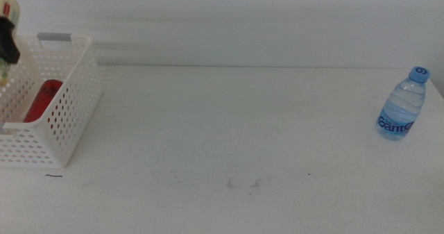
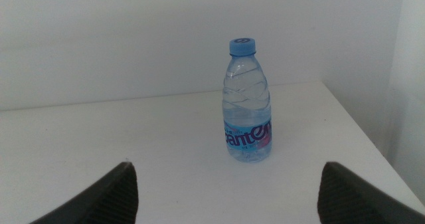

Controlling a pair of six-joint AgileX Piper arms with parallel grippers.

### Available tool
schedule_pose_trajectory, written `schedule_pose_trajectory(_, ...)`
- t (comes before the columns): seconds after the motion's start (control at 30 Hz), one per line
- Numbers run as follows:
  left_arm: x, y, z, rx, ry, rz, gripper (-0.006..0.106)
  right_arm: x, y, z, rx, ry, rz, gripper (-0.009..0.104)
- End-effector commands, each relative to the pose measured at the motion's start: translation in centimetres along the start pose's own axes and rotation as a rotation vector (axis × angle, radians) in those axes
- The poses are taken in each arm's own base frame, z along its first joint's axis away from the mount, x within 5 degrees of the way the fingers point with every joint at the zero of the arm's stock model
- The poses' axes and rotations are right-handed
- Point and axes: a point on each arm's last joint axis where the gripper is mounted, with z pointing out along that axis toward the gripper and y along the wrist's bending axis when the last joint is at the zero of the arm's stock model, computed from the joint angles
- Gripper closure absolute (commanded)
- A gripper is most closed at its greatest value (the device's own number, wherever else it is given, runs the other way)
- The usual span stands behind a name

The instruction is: Use arms to grab the bottles and put them into the dustbin to the left of the table.

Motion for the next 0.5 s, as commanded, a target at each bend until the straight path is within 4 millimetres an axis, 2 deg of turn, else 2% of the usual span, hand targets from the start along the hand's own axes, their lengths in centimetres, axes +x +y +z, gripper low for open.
schedule_pose_trajectory(0.0, -0.4, 0.9, 1.1, 0.012, -0.012, -0.007, 0.094, 0.0, 0.0, 0.0, 0.003, -0.013, -0.007, 0.007)
schedule_pose_trajectory(0.1, -0.3, 1.9, 3.2, 0.02, 0.036, -0.021, 0.094, 0.0, 0.0, 0.0, 0.003, -0.013, -0.007, 0.007)
schedule_pose_trajectory(0.47, 0.1, 2.5, 10.0, 0.119, 0.154, 0.023, 0.09, 0.0, 0.0, 0.0, 0.003, -0.013, -0.007, 0.007)
